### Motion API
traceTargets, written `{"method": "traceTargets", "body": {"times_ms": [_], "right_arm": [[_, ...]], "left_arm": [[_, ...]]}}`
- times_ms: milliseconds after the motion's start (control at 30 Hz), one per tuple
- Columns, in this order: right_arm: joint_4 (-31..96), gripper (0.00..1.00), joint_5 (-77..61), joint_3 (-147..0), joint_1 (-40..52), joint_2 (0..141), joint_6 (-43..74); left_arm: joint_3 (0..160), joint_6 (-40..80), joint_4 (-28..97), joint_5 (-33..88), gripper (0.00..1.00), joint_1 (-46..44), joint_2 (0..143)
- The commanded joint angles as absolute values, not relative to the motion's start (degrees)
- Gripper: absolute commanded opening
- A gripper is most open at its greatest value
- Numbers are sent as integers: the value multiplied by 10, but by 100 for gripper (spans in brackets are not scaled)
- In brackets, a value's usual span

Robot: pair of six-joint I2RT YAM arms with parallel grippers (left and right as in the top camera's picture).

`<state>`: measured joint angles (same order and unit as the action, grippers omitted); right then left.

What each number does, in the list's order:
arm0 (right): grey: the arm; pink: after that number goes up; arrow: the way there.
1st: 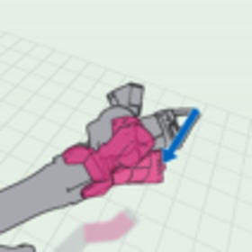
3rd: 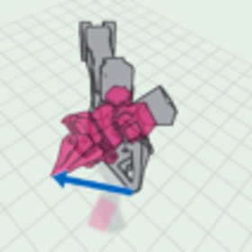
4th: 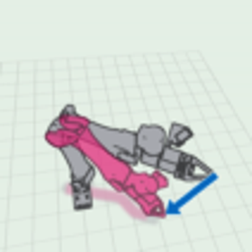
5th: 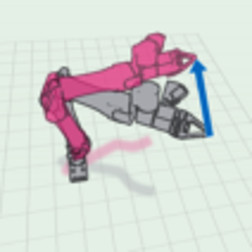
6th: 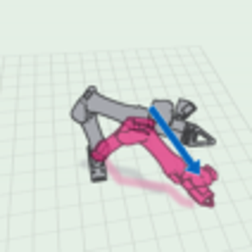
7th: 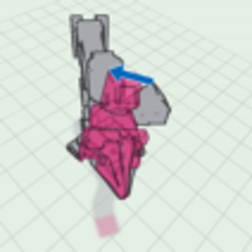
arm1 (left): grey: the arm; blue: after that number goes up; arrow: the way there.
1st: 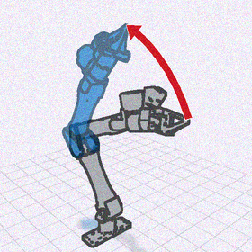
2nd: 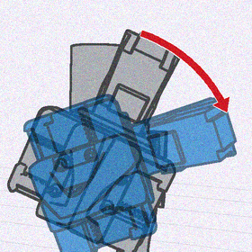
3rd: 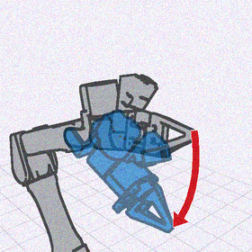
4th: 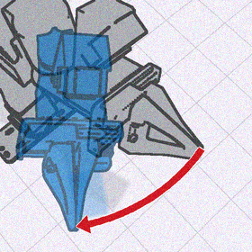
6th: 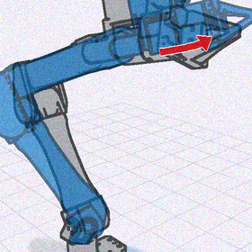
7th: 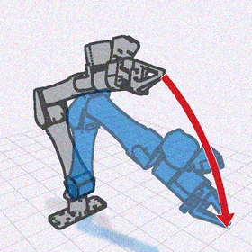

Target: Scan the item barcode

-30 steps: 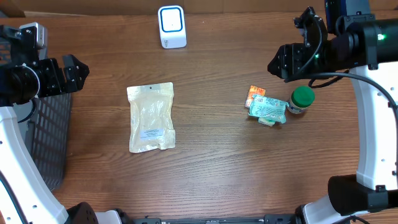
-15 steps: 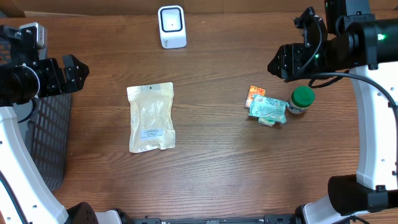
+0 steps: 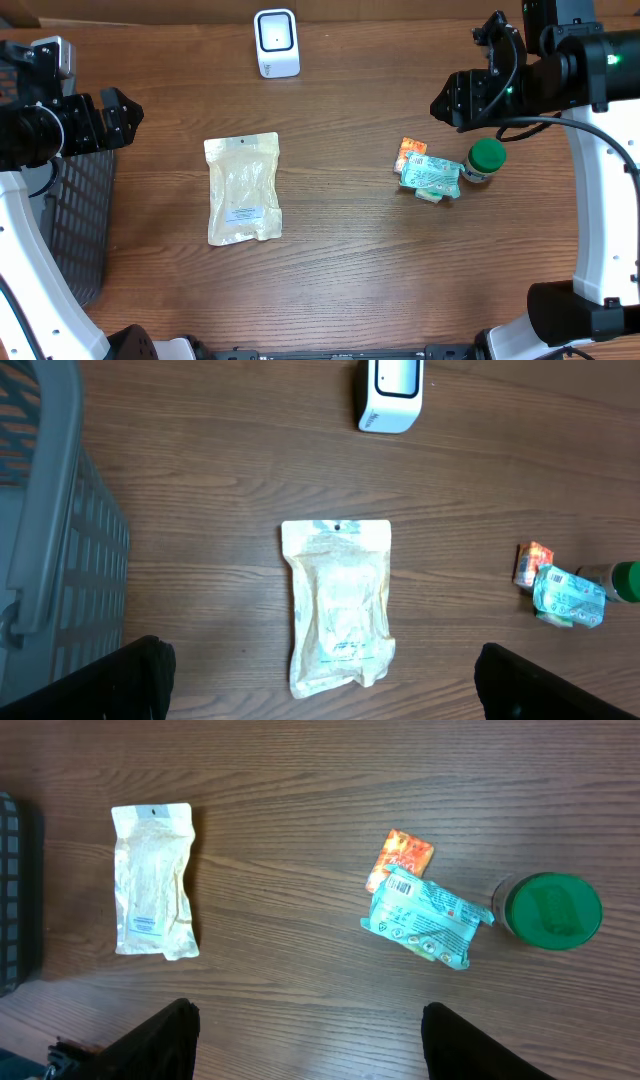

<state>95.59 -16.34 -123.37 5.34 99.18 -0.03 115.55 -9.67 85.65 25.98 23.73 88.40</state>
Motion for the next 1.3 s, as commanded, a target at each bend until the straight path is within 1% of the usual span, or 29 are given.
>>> {"method": "traceTargets", "body": {"times_ms": [0,867,967,1033,1133,1267], "right_arm": [[953,69,-168,-1237,55,991,-5],[953,69,-168,-1237,55,991,-5],[944,78,-168,-1237,55,991,-5],[936,81,-168,-1237,55,991,-5],[933,82,-173,-1237,55,991,2],[927,83,-213,-1237,55,991,2]], "left_arm": [[1159,-112,855,268,100,238,874],[1159,-112,855,268,100,238,874],[1159,-112,855,268,100,238,874],[1159,-112,855,268,99,238,874],[1159,-112,855,268,100,238,874],[1159,-112,855,268,100,238,874]]}}
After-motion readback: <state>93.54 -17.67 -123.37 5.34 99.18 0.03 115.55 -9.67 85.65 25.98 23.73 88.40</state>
